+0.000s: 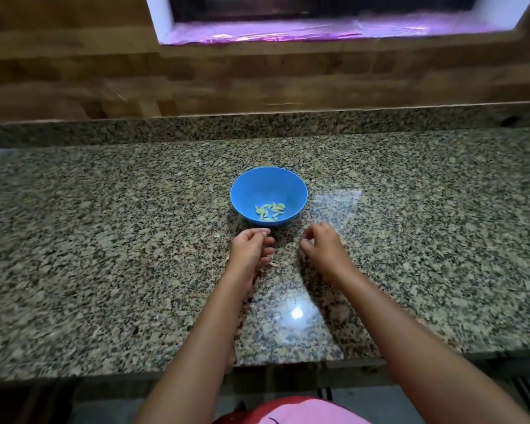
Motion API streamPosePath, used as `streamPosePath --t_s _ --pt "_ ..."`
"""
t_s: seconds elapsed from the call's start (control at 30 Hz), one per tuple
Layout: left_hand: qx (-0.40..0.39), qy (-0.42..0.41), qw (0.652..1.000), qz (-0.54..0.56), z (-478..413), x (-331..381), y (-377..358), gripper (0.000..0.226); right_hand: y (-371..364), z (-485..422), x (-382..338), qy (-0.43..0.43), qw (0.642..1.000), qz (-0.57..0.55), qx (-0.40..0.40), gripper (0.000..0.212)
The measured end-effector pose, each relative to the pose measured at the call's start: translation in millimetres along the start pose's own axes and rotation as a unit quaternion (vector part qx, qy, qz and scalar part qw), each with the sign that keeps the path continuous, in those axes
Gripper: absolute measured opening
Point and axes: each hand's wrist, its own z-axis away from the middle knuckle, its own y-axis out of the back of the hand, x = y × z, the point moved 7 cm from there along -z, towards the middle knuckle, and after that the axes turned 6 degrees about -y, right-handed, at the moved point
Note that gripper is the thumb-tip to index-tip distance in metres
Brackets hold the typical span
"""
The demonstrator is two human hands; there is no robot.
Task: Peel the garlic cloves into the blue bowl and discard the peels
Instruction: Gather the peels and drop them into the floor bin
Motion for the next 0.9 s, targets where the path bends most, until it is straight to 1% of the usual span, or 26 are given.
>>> streamPosePath --t_s 0.07,0.13,0.17,0.23,0.27,0.3,0.37,0.4,0.47,0.53,0.63,0.67,0.7,0.73,0.8,0.87,0.9 --pt "-0.007 -0.008 1.0 -0.004 -3.0 1.9 0.7 0.014 11.2 -0.7 -14.9 0.018 0.997 -0.06 0.039 0.007" --pt "-0.016 -0.021 0.999 -0.026 -5.5 2.6 2.4 0.011 22.6 -6.6 -33.3 0.044 0.992 -0.091 0.072 0.006" --pt "-0.02 -0.03 0.998 -0.052 -6.5 3.2 4.2 0.011 26.6 -11.7 -42.5 0.052 0.991 -0.095 0.082 0.007" --pt "-0.031 -0.064 0.987 -0.142 -9.7 5.1 7.9 0.015 31.4 -25.5 -57.1 0.056 0.99 -0.097 0.086 0.014" --pt "-0.041 -0.086 0.974 -0.206 -11.4 6.3 8.9 0.016 32.8 -31.9 -62.6 0.054 0.99 -0.101 0.082 0.02" --pt "-0.057 -0.106 0.951 -0.284 -11.8 7.2 8.5 0.017 34.5 -35.3 -66.9 0.05 0.99 -0.105 0.079 0.025" --pt "-0.094 -0.136 0.884 -0.437 -10.3 5.1 5.1 0.02 37.7 -34.4 -68.7 0.046 0.989 -0.117 0.083 0.029" --pt "-0.107 -0.148 0.857 -0.481 -9.4 2.5 3.5 0.022 38.8 -29.2 -67.0 0.048 0.987 -0.123 0.089 0.028" --pt "-0.12 -0.174 0.829 -0.518 -7.2 -1.2 0.0 0.023 37.9 -12.9 -58.6 0.049 0.984 -0.144 0.096 0.028" --pt "-0.119 -0.199 0.814 -0.533 -5.2 -1.7 -2.9 0.019 32.5 4.0 -45.4 0.038 0.98 -0.171 0.09 0.028" --pt "-0.122 -0.218 0.795 -0.552 -5.6 -2.2 -7.0 0.016 20.1 19.8 -22.9 -0.007 0.979 -0.186 0.079 0.014" --pt "-0.117 -0.218 0.799 -0.548 -5.4 -2.4 -7.3 0.016 14.5 22.9 -14.4 -0.033 0.976 -0.202 0.066 0.012" --pt "-0.108 -0.219 0.814 -0.526 -5.2 -1.5 -6.6 0.016 7.8 25.3 -7.2 -0.058 0.972 -0.221 0.049 0.012" --pt "-0.096 -0.213 0.842 -0.486 -5.2 -1.3 -4.7 0.016 1.0 27.1 -1.5 -0.079 0.968 -0.237 0.028 0.014" --pt "-0.082 -0.178 0.907 -0.371 -3.4 -3.1 -0.8 0.014 -13.8 30.5 7.2 -0.124 0.951 -0.282 -0.031 0.02" --pt "-0.097 -0.125 0.953 -0.258 -1.7 -12.3 -1.3 0.008 -23.3 34.7 8.3 -0.153 0.921 -0.351 -0.067 0.018" --pt "-0.104 -0.095 0.969 -0.201 -0.3 -17.5 -2.4 0.007 -23.4 36.4 7.4 -0.155 0.913 -0.373 -0.06 0.013"
